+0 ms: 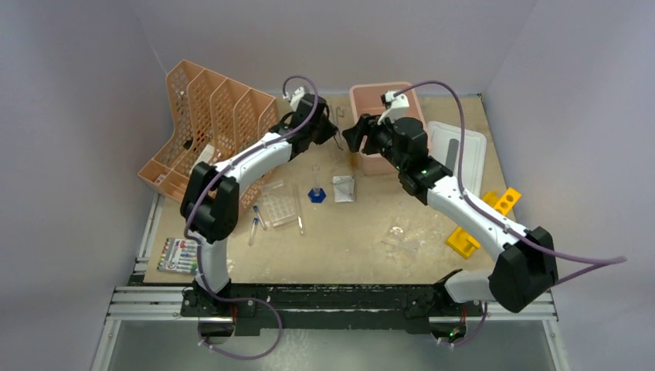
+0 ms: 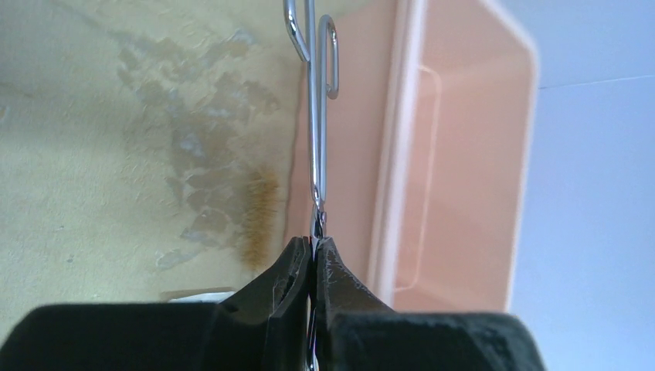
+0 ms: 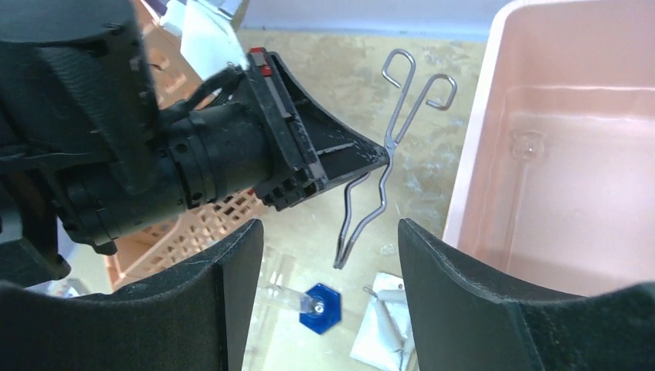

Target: Organize the chemistry lab equipment

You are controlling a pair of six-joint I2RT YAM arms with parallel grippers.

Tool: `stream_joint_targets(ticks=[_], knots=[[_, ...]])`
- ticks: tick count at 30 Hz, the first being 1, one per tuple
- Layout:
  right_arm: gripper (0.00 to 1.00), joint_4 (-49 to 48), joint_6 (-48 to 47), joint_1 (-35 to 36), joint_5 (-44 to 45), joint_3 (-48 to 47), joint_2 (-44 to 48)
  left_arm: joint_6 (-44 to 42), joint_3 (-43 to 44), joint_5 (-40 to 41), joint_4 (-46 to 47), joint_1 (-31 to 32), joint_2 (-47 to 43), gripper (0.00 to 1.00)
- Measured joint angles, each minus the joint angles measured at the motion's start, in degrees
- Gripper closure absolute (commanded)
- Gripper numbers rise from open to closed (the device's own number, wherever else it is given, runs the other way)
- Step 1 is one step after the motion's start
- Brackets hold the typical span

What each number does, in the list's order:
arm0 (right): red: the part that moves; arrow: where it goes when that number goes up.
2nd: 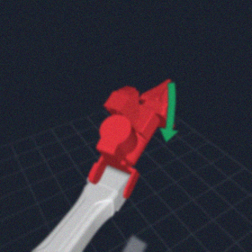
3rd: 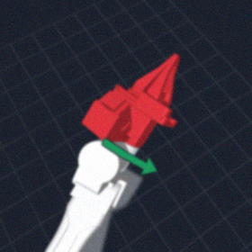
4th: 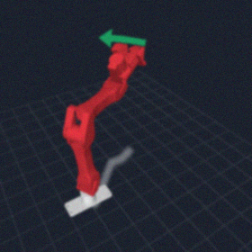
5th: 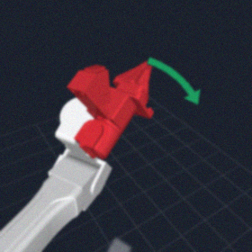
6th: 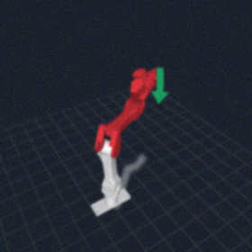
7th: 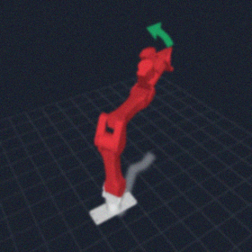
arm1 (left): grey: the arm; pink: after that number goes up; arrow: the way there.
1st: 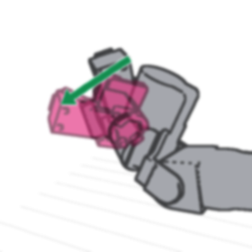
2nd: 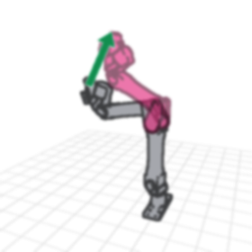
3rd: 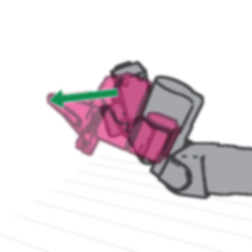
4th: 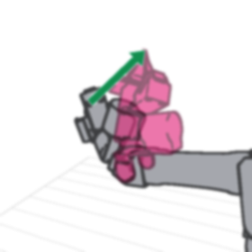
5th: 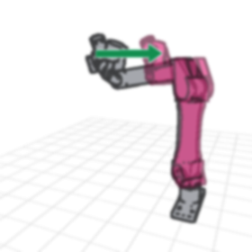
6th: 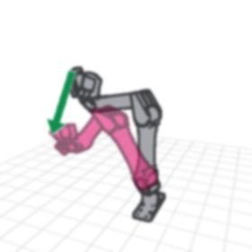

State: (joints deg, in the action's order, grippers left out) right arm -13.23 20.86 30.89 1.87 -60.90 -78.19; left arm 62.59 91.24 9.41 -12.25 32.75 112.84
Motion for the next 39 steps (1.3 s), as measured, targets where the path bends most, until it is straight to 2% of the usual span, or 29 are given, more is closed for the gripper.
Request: stream_joint_targets(ticks=[5,11,19,23,29,35,37,39], knots=[[0.34,1.09,4.55,-1.9,-0.35,-0.74,2.82,-4.24,-0.5,-0.68,2.1,0.0,-6.21,1.0],[0.3,7.45,14.58,-4.96,-1.18,-9.92,0.02,-8.9,-6.69,-3.78,10.38,0.0,-15.91,1.0],[0.28,10.32,23.63,-7.37,-9.97,-23.63,-6.93,-13.27,-11.8,-10.62,18.69,0.0,-22.47,1.0],[0.29,11.26,25.66,-7.32,-13.73,-25.53,-9.81,-13.81,-12.96,-13.53,21.11,0.0,-23.74,1.0],[0.45,13.46,27.82,-7.28,-15.34,-25.64,-12.74,-13.97,-13.75,-15.69,22.51,0.0,-24.37,1.0],[0.49,13.18,29.22,-7.34,-15.72,-25.64,-12.94,-14.19,-14.78,-16.68,23.3,0.0,-24.46,1.0],[0.58,12.98,29.53,-7.34,-16.28,-25.68,-13.25,-14.19,-15.04,-16.72,23.74,0.0,-24.48,1.0],[0.74,12.94,29.9,-7.37,-16.59,-25.99,-13.84,-14.19,-15.21,-16.72,23.82,0.0,-24.48,1.0]])
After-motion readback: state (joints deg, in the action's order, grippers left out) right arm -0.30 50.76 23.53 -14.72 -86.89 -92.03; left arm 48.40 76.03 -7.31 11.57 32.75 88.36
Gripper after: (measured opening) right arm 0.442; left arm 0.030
